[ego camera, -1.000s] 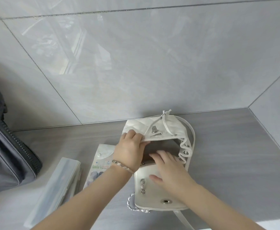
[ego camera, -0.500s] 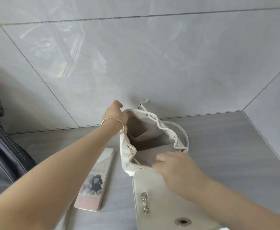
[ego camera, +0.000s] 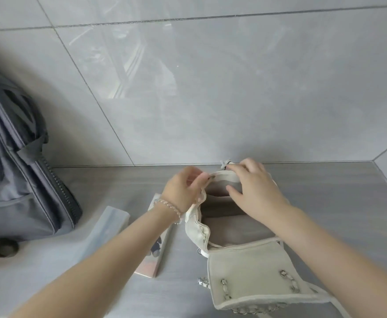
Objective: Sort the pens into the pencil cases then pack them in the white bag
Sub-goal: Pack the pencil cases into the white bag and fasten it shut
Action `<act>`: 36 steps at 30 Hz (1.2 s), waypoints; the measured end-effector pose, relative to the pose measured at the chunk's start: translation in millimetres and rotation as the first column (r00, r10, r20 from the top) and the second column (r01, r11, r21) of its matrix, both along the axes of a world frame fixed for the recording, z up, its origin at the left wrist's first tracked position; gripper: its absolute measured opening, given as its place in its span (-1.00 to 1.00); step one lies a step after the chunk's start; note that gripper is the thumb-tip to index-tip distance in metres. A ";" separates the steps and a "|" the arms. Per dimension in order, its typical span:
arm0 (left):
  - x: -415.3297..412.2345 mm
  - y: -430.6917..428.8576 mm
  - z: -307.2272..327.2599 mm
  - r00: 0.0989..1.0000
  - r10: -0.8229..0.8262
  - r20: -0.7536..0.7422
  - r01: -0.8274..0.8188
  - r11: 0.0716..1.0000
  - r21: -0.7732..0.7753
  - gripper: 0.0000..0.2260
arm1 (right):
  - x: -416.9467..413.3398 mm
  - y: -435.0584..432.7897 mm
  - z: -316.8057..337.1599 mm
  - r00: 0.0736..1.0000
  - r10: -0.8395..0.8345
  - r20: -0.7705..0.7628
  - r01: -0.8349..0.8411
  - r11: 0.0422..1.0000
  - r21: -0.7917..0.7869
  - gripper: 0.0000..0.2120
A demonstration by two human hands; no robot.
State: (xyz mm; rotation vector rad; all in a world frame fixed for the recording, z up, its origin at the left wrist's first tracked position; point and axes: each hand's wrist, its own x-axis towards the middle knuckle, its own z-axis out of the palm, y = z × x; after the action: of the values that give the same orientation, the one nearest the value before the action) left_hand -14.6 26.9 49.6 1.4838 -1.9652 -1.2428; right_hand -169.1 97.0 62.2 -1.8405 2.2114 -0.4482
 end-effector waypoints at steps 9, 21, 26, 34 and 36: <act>157.7 17.0 -77.5 0.435 0.083 0.896 -0.254 0.967 0.033 -0.22 | 10.5 -1.6 -2.9 0.999 -0.041 -0.005 0.041 0.999 -0.034 -0.61; 48.6 15.6 50.3 0.883 0.376 -0.281 -0.362 0.926 0.104 -0.09 | 18.4 14.3 25.0 0.911 -0.057 0.409 -0.008 0.988 0.155 -0.79; -16.9 35.2 55.6 0.919 0.239 -0.314 -0.206 0.969 0.137 0.02 | 8.4 21.0 31.8 0.574 -0.032 0.818 -0.113 0.987 0.118 -0.70; -24.7 52.5 14.2 0.955 0.096 -0.282 -0.064 0.991 0.121 0.02 | -1.8 31.9 5.6 0.662 0.020 0.749 -0.183 0.974 0.136 -0.45; -16.5 46.7 9.6 0.959 0.070 -0.274 -0.039 0.992 0.118 0.05 | 1.0 34.8 0.1 0.784 0.059 0.618 -0.177 0.975 0.131 -0.55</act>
State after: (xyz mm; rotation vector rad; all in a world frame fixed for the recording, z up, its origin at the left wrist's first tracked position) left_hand -31.0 73.6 59.1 1.3208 -1.6860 -1.4696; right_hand -168.1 131.8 62.2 -1.4496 1.6225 -0.6775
